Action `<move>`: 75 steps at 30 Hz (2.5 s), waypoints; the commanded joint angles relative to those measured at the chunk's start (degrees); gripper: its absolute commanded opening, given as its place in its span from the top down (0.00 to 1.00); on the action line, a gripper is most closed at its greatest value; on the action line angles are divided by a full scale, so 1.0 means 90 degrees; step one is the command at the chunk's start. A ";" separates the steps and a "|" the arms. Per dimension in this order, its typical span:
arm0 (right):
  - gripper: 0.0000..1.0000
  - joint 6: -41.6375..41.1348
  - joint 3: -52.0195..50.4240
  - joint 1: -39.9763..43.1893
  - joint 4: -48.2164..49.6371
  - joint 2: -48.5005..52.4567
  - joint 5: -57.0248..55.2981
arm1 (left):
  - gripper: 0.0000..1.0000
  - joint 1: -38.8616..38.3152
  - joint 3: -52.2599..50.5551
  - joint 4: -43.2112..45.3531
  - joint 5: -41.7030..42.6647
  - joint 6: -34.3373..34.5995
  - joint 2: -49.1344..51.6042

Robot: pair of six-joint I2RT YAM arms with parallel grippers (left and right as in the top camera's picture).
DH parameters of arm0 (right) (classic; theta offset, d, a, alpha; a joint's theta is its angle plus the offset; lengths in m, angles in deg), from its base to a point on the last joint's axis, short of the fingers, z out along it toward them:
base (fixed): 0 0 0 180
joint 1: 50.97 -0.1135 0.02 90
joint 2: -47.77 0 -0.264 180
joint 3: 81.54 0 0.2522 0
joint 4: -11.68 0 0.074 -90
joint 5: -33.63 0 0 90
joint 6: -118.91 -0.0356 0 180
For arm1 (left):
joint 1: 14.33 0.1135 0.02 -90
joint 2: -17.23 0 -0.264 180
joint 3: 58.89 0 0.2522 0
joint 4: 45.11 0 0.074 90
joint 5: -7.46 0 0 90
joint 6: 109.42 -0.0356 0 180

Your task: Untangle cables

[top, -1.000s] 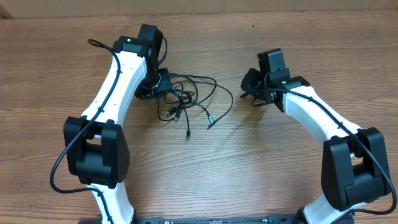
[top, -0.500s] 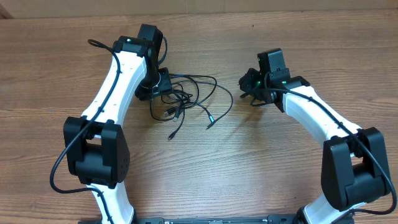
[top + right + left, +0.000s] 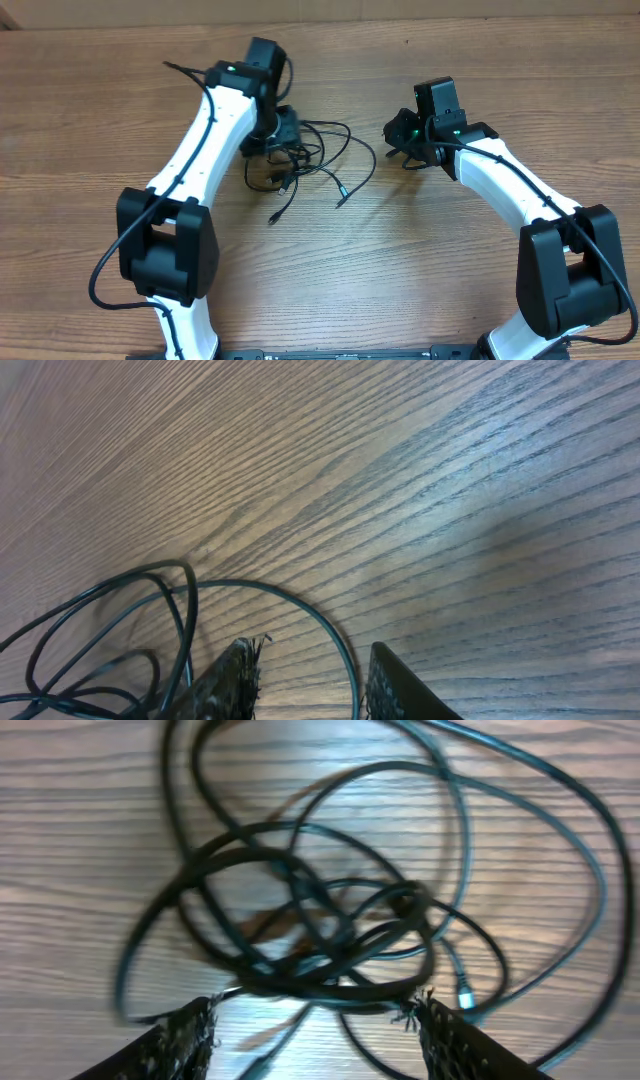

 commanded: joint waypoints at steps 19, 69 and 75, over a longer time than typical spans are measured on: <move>0.64 0.0000 0.0078 0.0034 0.0141 0.0019 0.0010 | 0.39 -0.0624 -0.0136 0.0464 -0.0454 0.1501 -0.0172; 0.58 0.3825 0.0080 -0.0107 0.1307 0.0017 0.5110 | 0.96 -0.0325 0.0899 0.0486 0.1960 0.2650 -0.0386; 0.57 0.4316 0.0080 -0.0391 0.1401 0.0017 0.5102 | 0.96 -0.0323 0.0899 0.0493 0.2803 0.3160 -0.0386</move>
